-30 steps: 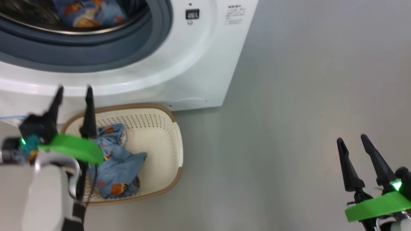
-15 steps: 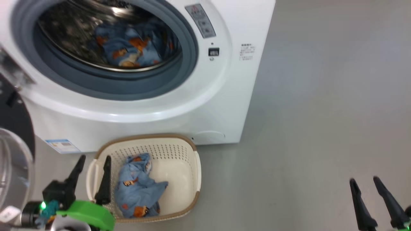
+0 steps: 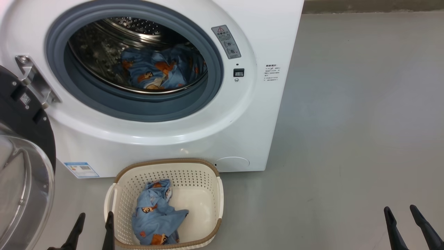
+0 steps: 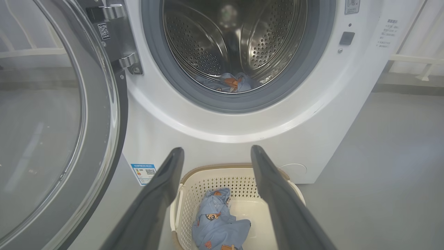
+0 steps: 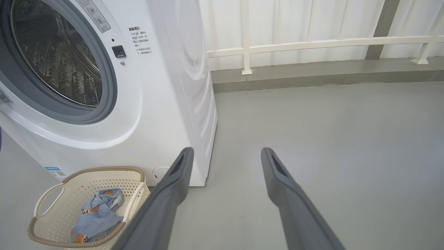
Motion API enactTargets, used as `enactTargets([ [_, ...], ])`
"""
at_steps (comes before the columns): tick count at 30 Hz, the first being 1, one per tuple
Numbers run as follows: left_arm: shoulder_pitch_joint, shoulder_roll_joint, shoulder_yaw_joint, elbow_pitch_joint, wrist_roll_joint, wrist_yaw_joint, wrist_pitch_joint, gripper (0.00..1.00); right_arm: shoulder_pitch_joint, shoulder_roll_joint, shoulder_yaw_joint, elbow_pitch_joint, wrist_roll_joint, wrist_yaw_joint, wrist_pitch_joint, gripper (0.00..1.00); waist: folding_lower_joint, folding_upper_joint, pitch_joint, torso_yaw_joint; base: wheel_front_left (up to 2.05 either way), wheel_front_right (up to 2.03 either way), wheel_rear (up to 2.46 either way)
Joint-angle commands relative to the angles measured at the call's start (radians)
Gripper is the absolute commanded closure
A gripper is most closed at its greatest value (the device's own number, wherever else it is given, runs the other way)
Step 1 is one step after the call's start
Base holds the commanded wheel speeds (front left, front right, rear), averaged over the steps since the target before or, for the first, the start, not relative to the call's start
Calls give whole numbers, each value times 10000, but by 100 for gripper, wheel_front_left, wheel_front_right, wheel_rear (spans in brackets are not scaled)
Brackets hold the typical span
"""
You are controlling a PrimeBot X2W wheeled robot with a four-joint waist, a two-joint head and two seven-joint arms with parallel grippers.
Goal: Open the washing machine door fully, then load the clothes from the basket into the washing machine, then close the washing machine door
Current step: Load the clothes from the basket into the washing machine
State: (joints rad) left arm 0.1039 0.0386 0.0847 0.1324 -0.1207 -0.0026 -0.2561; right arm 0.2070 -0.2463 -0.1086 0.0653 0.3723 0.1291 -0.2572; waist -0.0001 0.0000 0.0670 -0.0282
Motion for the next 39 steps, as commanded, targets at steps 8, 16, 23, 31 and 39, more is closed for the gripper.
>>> enactTargets([
  [8, -383, 117, 209, -247, -18, 188, -57, 0, -217, -217, 165, -314, -29, 16, -46, 0, 1, 0, 280, -32, 0, 0, 0],
  [16, -1015, 117, 38, 522, -140, 214, -57, 0, -733, -146, 399, -413, 18, 16, -46, 0, 1, 0, 1055, -75, 0, 0, 0],
  [23, -2267, 116, -162, 2154, 157, -27, -57, 0, -1392, -147, 559, -542, 59, 16, -46, 0, 1, 0, 2094, -102, 0, 0, 0],
  [31, -4299, 222, -342, 4802, 491, -547, -57, 0, -2258, -267, 658, -675, 204, 16, -46, 0, 1, 0, 3424, -215, 0, 0, 0],
  [39, -6257, 620, -674, 7661, 900, -551, -57, 0, -2887, -278, 875, -770, 240, 16, -46, 0, 1, 0, 4399, -376, 0, 0, 0],
])
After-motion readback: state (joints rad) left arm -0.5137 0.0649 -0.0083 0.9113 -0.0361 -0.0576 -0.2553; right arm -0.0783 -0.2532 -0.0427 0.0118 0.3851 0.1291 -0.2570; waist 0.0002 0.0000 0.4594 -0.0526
